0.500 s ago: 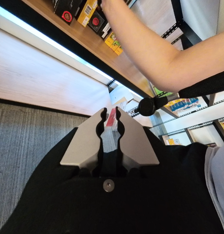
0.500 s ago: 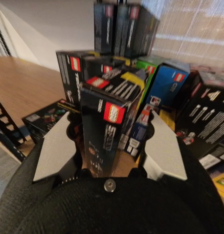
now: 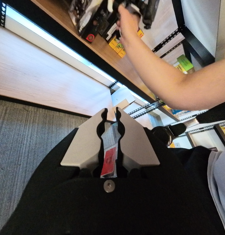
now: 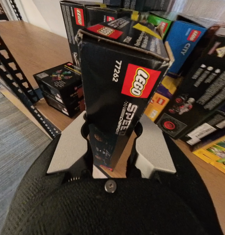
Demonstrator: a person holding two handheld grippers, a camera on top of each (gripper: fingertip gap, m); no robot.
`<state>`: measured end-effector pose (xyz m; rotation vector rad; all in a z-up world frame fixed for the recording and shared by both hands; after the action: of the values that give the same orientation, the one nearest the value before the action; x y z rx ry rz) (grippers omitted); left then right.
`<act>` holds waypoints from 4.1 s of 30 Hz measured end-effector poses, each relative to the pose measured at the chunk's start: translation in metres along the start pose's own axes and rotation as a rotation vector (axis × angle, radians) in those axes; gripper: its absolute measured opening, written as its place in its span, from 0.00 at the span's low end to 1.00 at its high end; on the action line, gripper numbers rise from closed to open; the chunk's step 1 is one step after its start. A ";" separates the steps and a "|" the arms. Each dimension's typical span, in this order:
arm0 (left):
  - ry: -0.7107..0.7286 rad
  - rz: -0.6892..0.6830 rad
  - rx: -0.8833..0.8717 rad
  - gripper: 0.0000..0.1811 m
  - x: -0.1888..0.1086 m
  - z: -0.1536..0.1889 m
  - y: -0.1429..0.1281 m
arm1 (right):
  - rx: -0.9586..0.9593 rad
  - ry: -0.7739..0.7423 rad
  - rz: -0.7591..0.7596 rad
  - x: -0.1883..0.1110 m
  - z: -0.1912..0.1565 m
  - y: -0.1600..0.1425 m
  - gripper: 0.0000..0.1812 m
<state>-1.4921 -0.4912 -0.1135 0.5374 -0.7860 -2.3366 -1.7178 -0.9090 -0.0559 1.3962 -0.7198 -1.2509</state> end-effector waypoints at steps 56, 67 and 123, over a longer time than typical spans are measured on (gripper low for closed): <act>0.008 -0.099 -0.030 0.06 0.297 0.091 -0.064 | 0.221 0.276 0.057 0.139 0.540 -0.013 0.37; 0.038 -0.135 -0.041 0.06 0.307 0.083 -0.077 | 0.180 0.544 -0.058 0.166 0.522 -0.030 0.19; -0.019 -0.225 0.154 0.06 0.155 -0.018 0.019 | 0.372 0.013 0.123 0.011 0.349 0.028 0.00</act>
<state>-1.5876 -0.6122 -0.1425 0.7027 -0.9641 -2.5016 -2.0380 -1.0347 0.0122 1.6290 -1.0531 -1.0447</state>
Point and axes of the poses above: each gripper's, where its closed fingertips meet, x out along the fingers, y out of its top, z = x × y across the jaws, the point moved 9 cm from there along -x, back along the fingers, and after that the axes turned 7 degrees about -y, right-handed, at the moved point
